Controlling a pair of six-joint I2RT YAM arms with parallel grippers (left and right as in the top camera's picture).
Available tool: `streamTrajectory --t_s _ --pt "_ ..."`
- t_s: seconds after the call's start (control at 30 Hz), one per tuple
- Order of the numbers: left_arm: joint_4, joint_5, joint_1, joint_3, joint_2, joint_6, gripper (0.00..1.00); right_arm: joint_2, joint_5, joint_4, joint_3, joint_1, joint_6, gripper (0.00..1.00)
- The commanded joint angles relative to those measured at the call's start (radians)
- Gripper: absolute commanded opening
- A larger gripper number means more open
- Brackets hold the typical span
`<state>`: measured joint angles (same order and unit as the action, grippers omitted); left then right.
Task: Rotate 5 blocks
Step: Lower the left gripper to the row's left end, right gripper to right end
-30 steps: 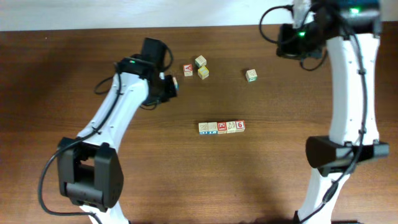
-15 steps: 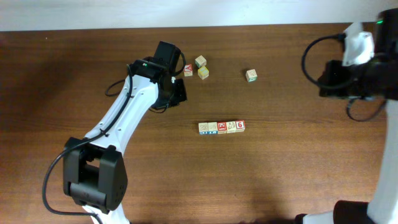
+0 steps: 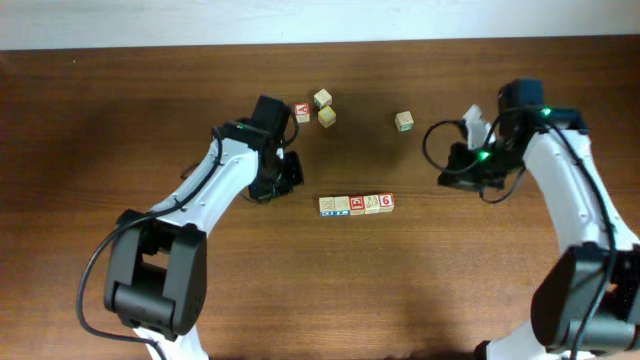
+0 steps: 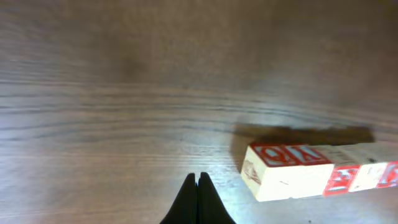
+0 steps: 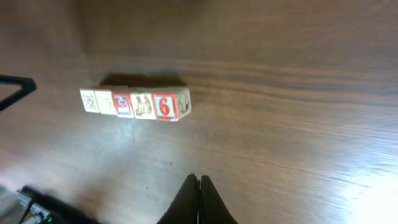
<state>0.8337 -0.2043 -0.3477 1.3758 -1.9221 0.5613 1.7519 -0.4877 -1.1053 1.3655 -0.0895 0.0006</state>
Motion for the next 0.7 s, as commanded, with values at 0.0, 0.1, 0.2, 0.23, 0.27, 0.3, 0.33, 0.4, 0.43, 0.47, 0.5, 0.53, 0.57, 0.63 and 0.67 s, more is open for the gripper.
streamTrajectory --t_s 0.0,0.1,0.2,0.23,0.27,0.3,0.33,0.4,0.43,0.47,0.5,0.53,0.57,0.63,0.67 --pt "-0.063 -0.055 0.001 -0.085 -0.018 -0.043 0.00 0.019 -0.078 0.064 -0.070 -0.002 -0.003 0.04" --pt "-0.091 -0.060 0.000 -0.102 -0.024 -0.063 0.00 0.021 -0.078 0.119 -0.108 -0.002 0.013 0.04" --pt "-0.109 -0.089 -0.005 -0.103 -0.027 -0.111 0.00 0.022 -0.077 0.157 -0.136 -0.002 0.035 0.04" --pt "-0.114 -0.100 -0.007 -0.103 -0.027 -0.125 0.00 0.022 -0.078 0.176 -0.145 -0.002 0.051 0.04" --pt "-0.118 -0.107 -0.012 -0.104 -0.027 -0.134 0.00 0.022 -0.078 0.190 -0.152 -0.002 0.066 0.04" --pt "-0.119 -0.107 -0.016 -0.105 -0.027 -0.134 0.00 0.022 -0.077 0.200 -0.157 -0.001 0.080 0.04" --pt "-0.119 -0.108 -0.019 -0.106 -0.027 -0.134 0.00 0.022 -0.078 0.214 -0.165 0.000 0.100 0.04" --pt "-0.119 -0.112 -0.024 -0.106 -0.029 -0.133 0.00 0.022 -0.077 0.231 -0.177 0.005 0.137 0.04" --pt "-0.123 -0.129 -0.028 -0.106 -0.034 -0.129 0.00 0.022 -0.077 0.247 -0.188 0.021 0.159 0.04" --pt "-0.127 -0.140 -0.030 -0.106 -0.039 -0.128 0.00 0.022 -0.077 0.253 -0.191 0.031 0.167 0.04" --pt "-0.130 -0.158 -0.032 -0.106 -0.047 -0.125 0.00 0.023 -0.076 0.264 -0.192 0.053 0.178 0.04" --pt "-0.130 -0.160 -0.032 -0.106 -0.052 -0.117 0.00 0.023 -0.069 0.272 -0.192 0.064 0.195 0.04" --pt "-0.130 -0.160 -0.032 -0.106 -0.056 -0.114 0.00 0.023 -0.053 0.280 -0.192 0.076 0.217 0.04" --pt "-0.130 -0.164 -0.032 -0.106 -0.060 -0.114 0.00 0.023 -0.031 0.296 -0.192 0.098 0.230 0.04" --pt "-0.130 -0.167 -0.032 -0.106 -0.060 -0.114 0.00 0.023 -0.031 0.299 -0.192 0.104 0.234 0.04"
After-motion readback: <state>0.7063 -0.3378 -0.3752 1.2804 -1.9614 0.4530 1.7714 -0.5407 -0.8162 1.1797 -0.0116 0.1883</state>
